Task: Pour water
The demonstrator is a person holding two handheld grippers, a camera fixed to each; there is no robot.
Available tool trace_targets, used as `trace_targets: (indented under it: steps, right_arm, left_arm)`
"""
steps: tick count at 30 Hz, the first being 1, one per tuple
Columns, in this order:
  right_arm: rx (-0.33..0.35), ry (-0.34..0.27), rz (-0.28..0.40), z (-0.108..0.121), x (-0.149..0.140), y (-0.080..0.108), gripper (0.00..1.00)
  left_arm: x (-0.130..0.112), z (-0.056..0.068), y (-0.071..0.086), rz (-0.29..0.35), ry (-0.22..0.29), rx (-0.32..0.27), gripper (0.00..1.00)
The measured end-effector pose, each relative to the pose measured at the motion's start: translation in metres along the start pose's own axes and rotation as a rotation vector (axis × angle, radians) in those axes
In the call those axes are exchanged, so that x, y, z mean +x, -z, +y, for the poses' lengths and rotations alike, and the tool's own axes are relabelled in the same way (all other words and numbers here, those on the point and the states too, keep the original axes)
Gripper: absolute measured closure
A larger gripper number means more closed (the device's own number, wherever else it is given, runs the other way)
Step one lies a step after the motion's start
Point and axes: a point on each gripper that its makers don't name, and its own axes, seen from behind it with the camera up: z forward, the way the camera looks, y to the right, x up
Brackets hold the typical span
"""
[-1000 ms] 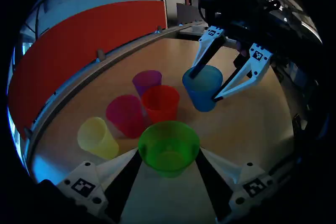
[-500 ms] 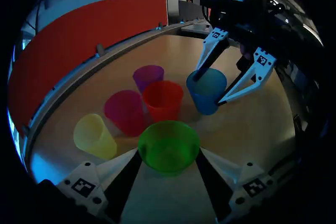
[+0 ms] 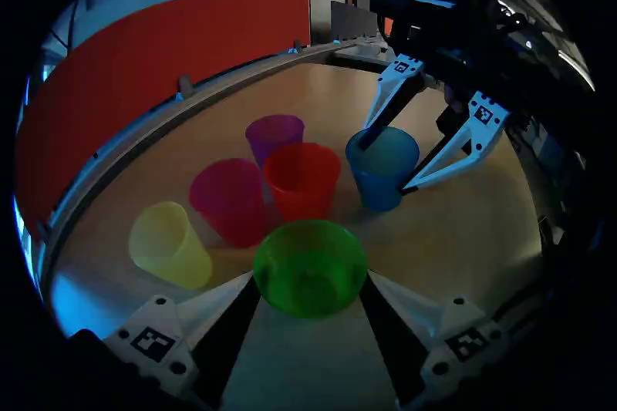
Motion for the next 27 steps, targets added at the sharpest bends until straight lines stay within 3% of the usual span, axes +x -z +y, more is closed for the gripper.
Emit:
trace_targets:
  steps: [27]
  right_arm:
    - [-0.003, -0.019, -0.005, -0.0043, -0.0104, -0.0023, 0.08]
  left_arm:
    - [-0.0085, -0.0014, 0.0019, -0.003, 0.01, -0.008, 0.14]
